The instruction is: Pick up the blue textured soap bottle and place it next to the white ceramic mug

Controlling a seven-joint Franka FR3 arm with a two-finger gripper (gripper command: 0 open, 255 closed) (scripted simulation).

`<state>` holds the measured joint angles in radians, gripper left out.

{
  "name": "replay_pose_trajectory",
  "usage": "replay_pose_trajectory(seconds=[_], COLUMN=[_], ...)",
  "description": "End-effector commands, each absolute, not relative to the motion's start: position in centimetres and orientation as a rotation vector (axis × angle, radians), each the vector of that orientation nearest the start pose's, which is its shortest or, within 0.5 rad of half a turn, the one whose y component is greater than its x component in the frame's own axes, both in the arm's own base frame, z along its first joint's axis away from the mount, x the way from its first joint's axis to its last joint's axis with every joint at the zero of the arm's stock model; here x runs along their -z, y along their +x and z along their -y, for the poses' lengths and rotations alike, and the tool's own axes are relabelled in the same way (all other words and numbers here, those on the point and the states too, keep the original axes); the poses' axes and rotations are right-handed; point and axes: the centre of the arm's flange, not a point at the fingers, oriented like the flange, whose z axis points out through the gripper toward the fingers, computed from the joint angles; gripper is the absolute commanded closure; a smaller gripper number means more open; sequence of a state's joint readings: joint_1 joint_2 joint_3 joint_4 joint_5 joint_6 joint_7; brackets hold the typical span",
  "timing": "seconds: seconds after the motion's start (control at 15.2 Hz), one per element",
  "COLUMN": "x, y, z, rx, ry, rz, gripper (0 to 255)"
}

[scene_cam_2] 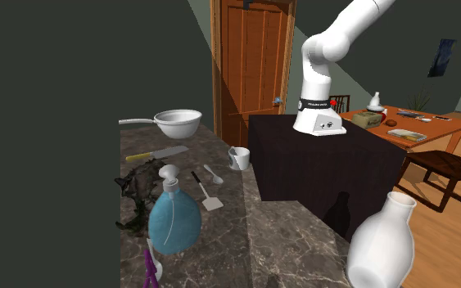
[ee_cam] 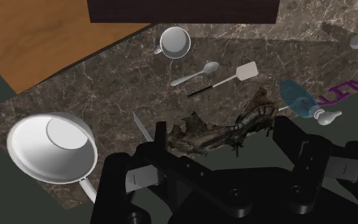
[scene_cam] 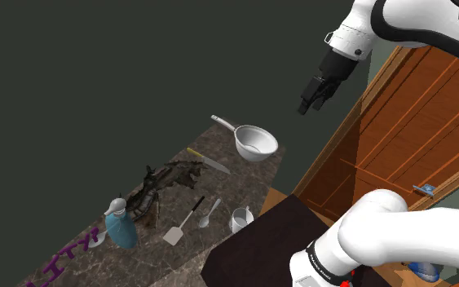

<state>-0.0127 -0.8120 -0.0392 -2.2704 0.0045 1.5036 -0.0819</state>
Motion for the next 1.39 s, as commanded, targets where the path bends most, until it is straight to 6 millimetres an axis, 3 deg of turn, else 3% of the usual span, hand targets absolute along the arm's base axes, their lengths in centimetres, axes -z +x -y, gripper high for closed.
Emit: replay_pose_trajectory(seconds=[0.0, 1.32], x=[-63.2, -42.9], y=[29.2, 31.4], z=[2.0, -14.1], rx=[0.073, 0.43], ry=[-3.11, -3.066], rz=[0.065, 0.269], gripper=[0, 0])
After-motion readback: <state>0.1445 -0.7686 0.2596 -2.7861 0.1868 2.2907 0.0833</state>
